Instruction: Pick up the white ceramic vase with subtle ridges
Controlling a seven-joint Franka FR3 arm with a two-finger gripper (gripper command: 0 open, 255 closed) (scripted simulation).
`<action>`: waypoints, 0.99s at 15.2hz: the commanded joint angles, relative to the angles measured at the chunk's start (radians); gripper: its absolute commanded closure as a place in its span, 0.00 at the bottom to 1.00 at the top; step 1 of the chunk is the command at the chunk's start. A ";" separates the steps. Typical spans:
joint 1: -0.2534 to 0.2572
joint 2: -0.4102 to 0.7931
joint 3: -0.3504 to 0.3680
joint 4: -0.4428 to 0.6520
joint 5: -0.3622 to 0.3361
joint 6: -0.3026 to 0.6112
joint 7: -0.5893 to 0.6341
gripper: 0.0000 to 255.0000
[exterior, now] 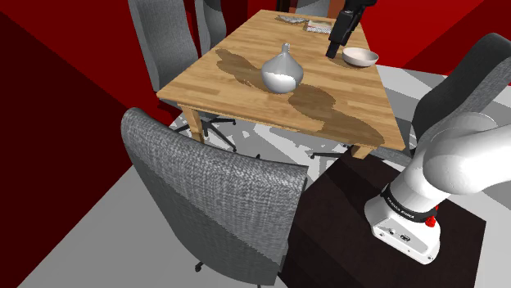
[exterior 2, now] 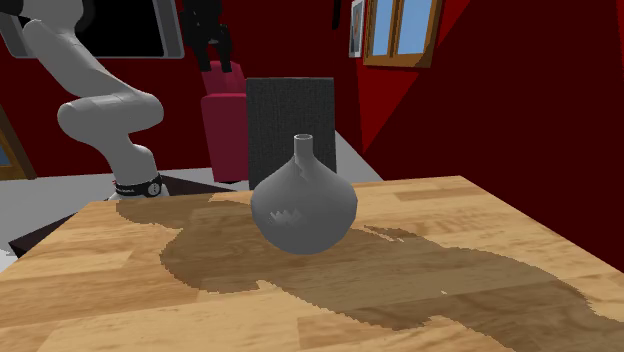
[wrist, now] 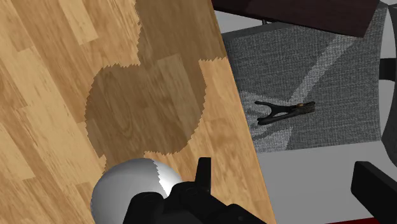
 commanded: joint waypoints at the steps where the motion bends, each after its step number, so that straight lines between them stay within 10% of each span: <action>1: 0.000 0.000 0.000 0.000 0.000 0.000 0.000 0.00; 15: -0.055 0.505 -0.133 0.321 0.002 0.172 -0.131 0.00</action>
